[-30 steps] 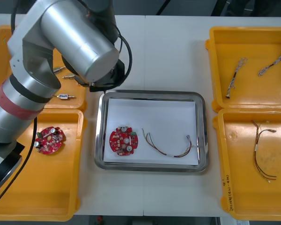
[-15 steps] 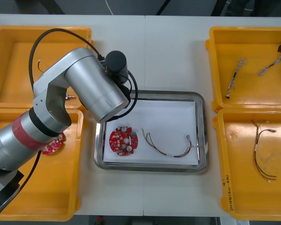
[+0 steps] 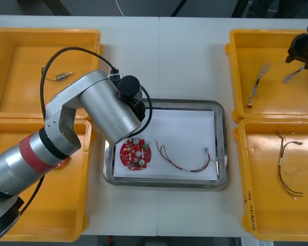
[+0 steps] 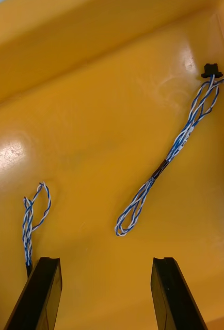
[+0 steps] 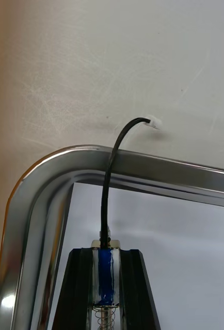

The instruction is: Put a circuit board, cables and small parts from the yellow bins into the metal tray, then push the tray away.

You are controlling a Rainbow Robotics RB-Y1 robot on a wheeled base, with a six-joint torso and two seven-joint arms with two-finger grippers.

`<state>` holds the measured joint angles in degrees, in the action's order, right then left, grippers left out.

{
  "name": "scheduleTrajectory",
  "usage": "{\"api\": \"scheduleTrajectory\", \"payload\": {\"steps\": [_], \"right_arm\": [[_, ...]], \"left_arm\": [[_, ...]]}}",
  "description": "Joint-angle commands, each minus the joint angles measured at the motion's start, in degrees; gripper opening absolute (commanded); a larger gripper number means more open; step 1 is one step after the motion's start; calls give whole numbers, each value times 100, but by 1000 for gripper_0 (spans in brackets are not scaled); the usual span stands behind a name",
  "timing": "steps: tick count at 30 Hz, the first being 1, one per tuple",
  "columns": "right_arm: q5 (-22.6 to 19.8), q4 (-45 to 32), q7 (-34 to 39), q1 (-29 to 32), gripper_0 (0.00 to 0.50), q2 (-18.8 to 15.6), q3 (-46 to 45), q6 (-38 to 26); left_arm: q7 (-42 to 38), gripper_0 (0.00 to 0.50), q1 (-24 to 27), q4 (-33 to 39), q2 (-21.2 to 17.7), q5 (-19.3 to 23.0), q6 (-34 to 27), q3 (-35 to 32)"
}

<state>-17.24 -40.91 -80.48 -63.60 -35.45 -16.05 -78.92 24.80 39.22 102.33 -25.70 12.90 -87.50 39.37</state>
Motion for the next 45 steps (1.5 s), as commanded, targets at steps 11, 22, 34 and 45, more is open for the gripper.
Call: {"api": "scheduleTrajectory", "payload": {"steps": [11, 22, 34, 45], "right_arm": [[160, 531, 376, -21, 500, 21, -65, 580], [177, 1006, 507, -21, 500, 91, -65, 1081], [195, 1340, 745, -13, 500, 206, -65, 1538], [195, 1533, 771, 58, 500, 249, -65, 1784]], "left_arm": [[-221, 500, -10, 121, 136, -147, 75, 62], [-177, 500, -10, 815, 109, -121, -725, -158], [543, 500, -10, 1633, -58, 591, -1727, -1221], [1352, 500, 7, 1879, -374, 1207, -2250, -2540]]}}
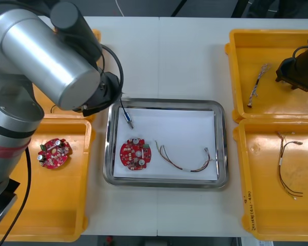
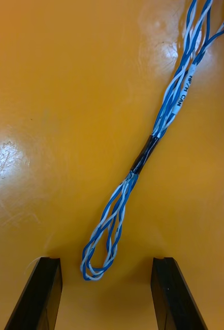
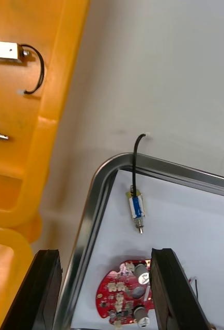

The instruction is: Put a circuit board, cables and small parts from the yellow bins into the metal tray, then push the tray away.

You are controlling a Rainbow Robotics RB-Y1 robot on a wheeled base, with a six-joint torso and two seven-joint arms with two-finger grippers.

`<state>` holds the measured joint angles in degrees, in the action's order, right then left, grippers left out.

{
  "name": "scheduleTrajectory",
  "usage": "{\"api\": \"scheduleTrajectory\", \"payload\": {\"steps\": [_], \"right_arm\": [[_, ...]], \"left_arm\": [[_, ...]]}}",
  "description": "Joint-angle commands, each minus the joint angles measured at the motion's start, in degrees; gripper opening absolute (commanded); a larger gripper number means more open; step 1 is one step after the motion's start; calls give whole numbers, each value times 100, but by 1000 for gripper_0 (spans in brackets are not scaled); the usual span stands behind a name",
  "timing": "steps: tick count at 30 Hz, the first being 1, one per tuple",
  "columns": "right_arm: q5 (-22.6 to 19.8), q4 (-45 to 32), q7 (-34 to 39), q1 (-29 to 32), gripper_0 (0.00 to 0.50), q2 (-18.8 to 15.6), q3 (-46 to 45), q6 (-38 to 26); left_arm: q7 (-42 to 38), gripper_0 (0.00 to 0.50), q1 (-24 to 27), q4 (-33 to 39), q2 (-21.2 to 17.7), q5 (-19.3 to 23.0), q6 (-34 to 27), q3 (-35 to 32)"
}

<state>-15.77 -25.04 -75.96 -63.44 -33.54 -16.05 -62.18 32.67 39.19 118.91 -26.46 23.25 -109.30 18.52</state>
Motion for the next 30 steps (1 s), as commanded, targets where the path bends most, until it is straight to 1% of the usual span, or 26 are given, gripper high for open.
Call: {"api": "scheduleTrajectory", "payload": {"steps": [1, 4, 6, 7, 8, 9, 10, 11, 16, 18, 22, 26, 30], "right_arm": [[47, -53, 319, 51, 500, 76, -65, 162], [39, -45, 319, 86, 500, 76, -65, 224], [39, -53, 319, 86, 500, 76, -65, 224], [39, -53, 319, 86, 445, 76, -65, 224], [47, -45, 327, 94, 322, 76, -65, 224], [47, -53, 319, 103, 105, 76, -65, 224], [39, -53, 327, 112, 15, 76, -65, 232], [47, -53, 327, 112, 0, 76, -65, 250], [30, -53, 327, 121, 0, 76, -65, 259], [21, -45, 327, 121, 0, 76, -65, 241], [4, -80, 345, 121, 0, 67, -73, 197], [-14, -361, 345, 121, 0, 50, -65, -172], [47, -880, 354, 121, 0, -12, -65, -910]], "left_arm": [[671, 500, 9, 212, -351, 232, -70, -587], [899, 500, 9, 150, -447, 347, -70, -894], [978, 500, 27, 106, -491, 329, -70, -1044], [996, 500, 36, 36, -509, 311, -70, -1123], [996, 500, 80, -70, -527, 303, -70, -1193], [996, 500, 150, -193, -535, 259, -70, -1219], [996, 500, 185, -272, -535, 223, -70, -1228], [996, 500, 273, -447, -535, 144, -70, -1228], [899, 500, 642, -1238, -535, -58, 5, -1228], [768, 500, 809, -1608, -535, -128, 190, -1237], [416, 500, 1029, -2126, -535, -181, 524, -1299], [205, 500, 1231, -2583, -535, -260, 664, -1448], [-103, 500, 1372, -2944, -535, -313, 814, -1641]]}}
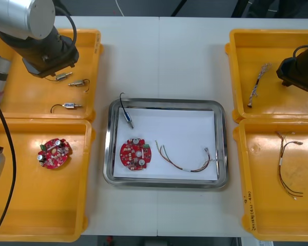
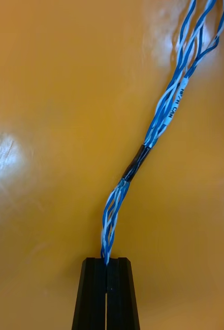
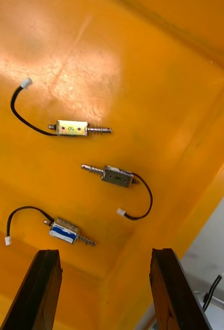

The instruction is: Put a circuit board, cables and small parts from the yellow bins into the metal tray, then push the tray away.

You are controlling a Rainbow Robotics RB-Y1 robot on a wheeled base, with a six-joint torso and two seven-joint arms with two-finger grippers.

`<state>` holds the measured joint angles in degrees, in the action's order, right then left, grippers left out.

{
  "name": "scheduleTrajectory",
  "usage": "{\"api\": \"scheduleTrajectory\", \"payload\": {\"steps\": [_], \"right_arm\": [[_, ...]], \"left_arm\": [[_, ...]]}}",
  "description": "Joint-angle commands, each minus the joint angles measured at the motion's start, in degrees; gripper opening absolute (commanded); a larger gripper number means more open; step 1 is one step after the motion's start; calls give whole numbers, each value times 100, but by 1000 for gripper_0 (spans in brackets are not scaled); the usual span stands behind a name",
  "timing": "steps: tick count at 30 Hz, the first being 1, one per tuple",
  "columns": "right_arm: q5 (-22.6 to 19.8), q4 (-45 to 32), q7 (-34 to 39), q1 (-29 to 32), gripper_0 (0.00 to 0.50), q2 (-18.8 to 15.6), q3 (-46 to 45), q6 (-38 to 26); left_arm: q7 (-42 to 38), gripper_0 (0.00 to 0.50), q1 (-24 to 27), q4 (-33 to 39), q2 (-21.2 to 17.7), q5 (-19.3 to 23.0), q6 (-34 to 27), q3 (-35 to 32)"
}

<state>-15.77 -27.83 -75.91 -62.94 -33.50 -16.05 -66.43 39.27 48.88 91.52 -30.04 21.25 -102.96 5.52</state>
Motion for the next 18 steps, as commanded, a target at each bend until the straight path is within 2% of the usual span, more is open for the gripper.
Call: {"api": "scheduleTrajectory", "payload": {"steps": [1, 7, 14, 18], "right_arm": [[39, -671, 349, 80, 0, -25, -65, -590], [57, -1515, 402, 185, 0, -69, -100, -1592], [-58, -2341, 410, 616, 0, -34, -144, -2014], [-128, -2728, 410, 836, 0, 19, -153, -2146]], "left_arm": [[-842, 500, 421, -249, -178, -112, 224, -367], [-1422, 500, 675, -1005, -178, -121, 549, -499], [-1888, 500, 948, -1963, -169, -60, 1006, -517], [-2134, 500, 957, -2244, -160, -7, 1296, -517]]}}
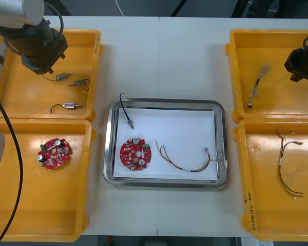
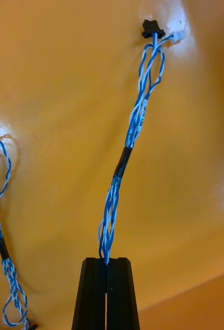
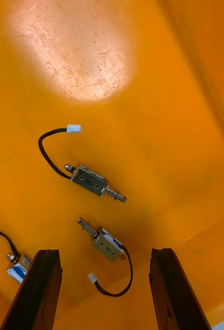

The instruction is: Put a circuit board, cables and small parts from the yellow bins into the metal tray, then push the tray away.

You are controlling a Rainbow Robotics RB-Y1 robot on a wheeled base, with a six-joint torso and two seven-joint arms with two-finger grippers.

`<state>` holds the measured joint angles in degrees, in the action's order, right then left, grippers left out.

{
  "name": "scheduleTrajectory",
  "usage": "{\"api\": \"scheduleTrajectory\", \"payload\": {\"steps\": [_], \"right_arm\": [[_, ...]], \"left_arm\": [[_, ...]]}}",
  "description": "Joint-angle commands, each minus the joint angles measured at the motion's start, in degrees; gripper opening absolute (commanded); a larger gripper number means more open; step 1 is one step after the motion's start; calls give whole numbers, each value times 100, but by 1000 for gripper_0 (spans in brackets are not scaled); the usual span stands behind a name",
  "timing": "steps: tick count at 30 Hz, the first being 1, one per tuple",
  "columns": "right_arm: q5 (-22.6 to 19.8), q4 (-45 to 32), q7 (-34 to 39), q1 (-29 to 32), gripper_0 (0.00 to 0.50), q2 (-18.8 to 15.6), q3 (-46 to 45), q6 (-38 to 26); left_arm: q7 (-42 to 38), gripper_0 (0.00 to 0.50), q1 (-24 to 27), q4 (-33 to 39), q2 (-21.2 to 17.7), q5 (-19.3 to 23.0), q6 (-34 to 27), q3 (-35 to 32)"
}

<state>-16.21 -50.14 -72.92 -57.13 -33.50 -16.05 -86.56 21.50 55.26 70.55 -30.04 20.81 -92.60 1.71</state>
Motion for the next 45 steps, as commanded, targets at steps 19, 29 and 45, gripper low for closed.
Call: {"api": "scheduleTrajectory", "payload": {"steps": [19, 29, 45], "right_arm": [[-58, -1824, 129, 940, 0, 309, -311, -670], [-40, -1868, 93, 975, 0, 327, -302, -705], [-111, -1877, 111, 967, 500, 300, -363, -705]], "left_arm": [[-797, 500, 415, -1466, -28, 151, 1324, 119], [-902, 500, 406, -1606, 68, 46, 1939, 321], [-920, 500, 406, -2151, 86, 28, 2343, 769]]}}
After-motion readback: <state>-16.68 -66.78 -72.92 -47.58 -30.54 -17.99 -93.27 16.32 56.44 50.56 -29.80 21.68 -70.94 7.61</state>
